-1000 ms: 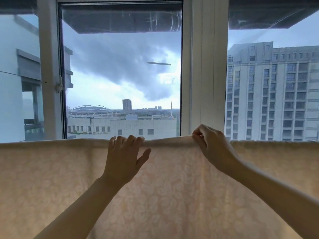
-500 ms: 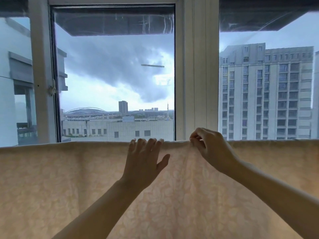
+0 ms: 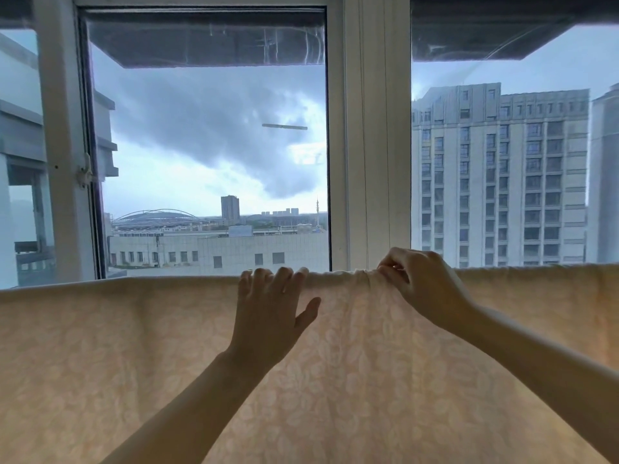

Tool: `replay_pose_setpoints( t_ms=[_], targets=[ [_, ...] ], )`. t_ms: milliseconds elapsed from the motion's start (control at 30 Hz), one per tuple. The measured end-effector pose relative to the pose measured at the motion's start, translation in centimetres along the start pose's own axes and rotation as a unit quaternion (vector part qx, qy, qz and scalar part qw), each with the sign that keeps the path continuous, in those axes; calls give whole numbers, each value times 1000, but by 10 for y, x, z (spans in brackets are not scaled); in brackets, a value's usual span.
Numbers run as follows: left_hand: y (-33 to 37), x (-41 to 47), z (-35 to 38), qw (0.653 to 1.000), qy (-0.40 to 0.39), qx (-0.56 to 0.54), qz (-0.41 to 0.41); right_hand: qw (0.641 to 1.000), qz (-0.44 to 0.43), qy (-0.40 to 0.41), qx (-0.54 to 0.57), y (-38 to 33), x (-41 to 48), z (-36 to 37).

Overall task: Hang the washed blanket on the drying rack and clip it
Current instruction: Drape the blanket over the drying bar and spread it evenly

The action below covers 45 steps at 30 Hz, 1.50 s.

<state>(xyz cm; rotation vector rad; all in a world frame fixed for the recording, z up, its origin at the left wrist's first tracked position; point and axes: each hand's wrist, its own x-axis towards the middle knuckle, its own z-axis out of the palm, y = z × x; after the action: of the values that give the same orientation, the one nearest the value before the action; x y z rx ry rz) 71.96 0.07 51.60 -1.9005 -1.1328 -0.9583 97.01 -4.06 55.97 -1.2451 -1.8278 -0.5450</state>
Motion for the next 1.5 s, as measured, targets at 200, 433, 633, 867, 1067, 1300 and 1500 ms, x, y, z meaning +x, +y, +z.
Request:
replay_pose_setpoints(
  t_ms=[200,433,633,867,1067,1300,1500],
  targets=[
    [-4,-1,2,1000,11,13,5,997,49,57,-7,15,1,-12],
    [15,8,4,1000,10,7,7,997,52,55,-16,29,-10,-14],
    [36,17,8,999,10,1,39,997,45,51,-28,28,-13,-11],
    [66,28,13,997,23,-14,73,997,38,54,-38,31,-16,-10],
    [88,34,21,993,91,-34,74,998,43,45,-25,35,-19,-10],
    [85,31,36,987,153,-21,43,998,31,51,-13,36,-24,-9],
    [80,29,35,990,134,-13,31,999,-13,6,-38,34,-26,-21]
  ],
)
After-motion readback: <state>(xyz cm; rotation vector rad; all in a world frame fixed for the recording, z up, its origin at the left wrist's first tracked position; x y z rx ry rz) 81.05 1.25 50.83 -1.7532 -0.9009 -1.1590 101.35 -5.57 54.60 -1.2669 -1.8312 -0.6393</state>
